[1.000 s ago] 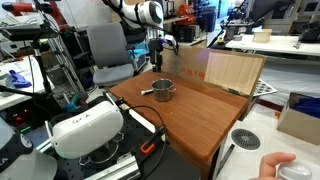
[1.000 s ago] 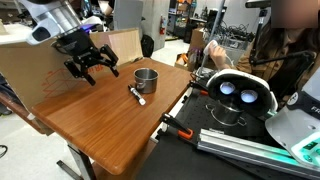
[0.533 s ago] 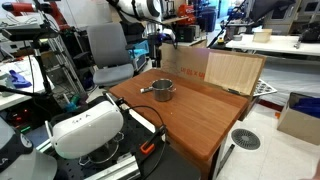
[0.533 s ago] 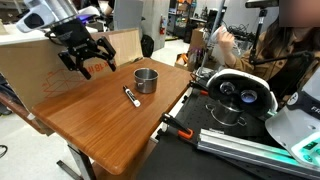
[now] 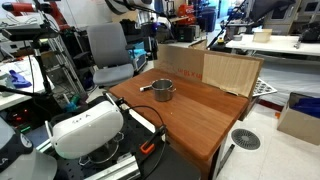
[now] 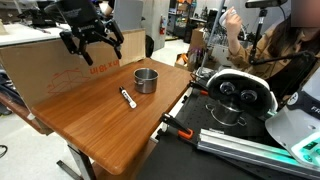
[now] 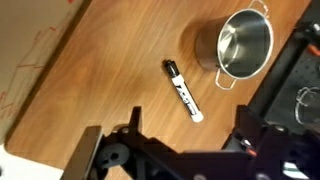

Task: Put the marker on the desk

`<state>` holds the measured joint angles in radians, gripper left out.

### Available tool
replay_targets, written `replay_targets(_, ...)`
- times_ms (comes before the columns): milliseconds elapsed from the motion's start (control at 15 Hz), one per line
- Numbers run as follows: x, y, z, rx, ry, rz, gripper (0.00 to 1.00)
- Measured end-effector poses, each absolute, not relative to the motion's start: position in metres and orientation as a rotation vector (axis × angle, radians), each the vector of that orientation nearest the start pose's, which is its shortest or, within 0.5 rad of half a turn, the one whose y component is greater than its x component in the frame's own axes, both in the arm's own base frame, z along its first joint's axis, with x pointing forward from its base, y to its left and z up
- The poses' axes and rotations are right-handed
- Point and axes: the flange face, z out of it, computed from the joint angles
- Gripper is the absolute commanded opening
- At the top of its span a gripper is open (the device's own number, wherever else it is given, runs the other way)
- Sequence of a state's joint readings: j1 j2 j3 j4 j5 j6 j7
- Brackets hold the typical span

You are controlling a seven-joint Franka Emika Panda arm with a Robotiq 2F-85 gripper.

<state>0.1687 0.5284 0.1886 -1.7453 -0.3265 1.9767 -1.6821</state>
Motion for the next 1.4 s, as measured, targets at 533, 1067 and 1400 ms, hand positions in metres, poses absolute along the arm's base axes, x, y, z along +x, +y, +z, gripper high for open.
replay_targets(533, 0.552, 0.175, 0.326, 1.421, 2.715, -0.373, 1.00)
replay_targets(1067, 0.547, 0.171, 0.332, 1.432, 2.707, -0.363, 1.00)
replay_targets(1400, 0.547, 0.171, 0.332, 1.432, 2.707, -0.363, 1.00)
